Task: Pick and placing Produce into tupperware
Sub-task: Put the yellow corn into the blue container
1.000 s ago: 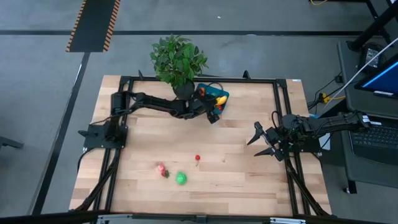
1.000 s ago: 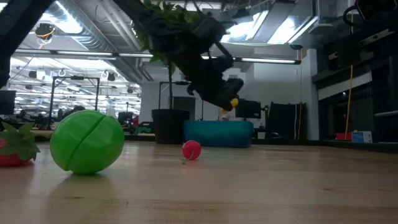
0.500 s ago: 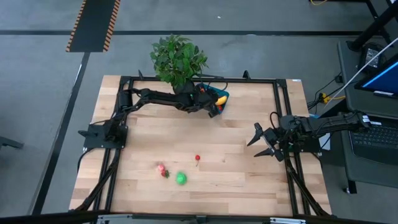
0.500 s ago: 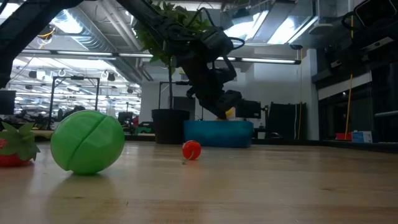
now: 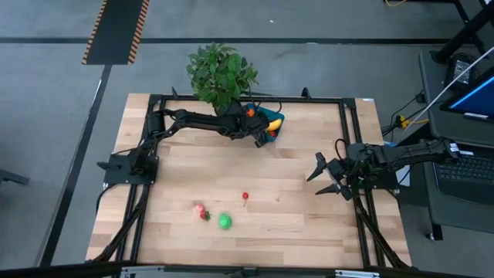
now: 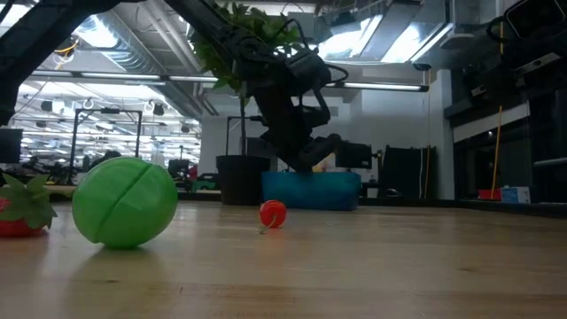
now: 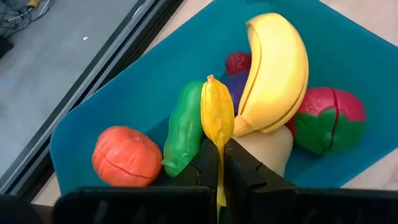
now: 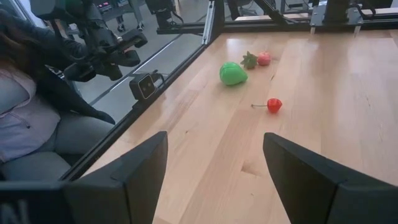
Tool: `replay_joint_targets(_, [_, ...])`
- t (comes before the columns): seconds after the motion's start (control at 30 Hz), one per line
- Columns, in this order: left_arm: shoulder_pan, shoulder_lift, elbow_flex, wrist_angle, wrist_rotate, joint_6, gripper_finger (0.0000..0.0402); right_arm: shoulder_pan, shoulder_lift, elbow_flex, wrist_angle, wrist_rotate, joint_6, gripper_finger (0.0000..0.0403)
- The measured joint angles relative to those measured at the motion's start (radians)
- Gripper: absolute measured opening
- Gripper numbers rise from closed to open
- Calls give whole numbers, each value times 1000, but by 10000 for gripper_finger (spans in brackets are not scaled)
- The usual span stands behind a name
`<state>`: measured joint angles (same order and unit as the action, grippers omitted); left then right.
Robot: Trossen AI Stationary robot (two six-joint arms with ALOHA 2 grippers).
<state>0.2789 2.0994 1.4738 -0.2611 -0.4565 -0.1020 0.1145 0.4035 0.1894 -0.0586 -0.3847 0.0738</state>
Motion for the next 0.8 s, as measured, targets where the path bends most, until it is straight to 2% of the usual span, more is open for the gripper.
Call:
replay_joint_targets(0.4, [1, 0, 0, -16, 5, 5, 16, 0, 0, 0, 0, 0, 0, 266])
replay_joint_targets(0.8, [-4, 0, 0, -17, 5, 8, 72, 0, 0, 0, -18, 0, 0, 266])
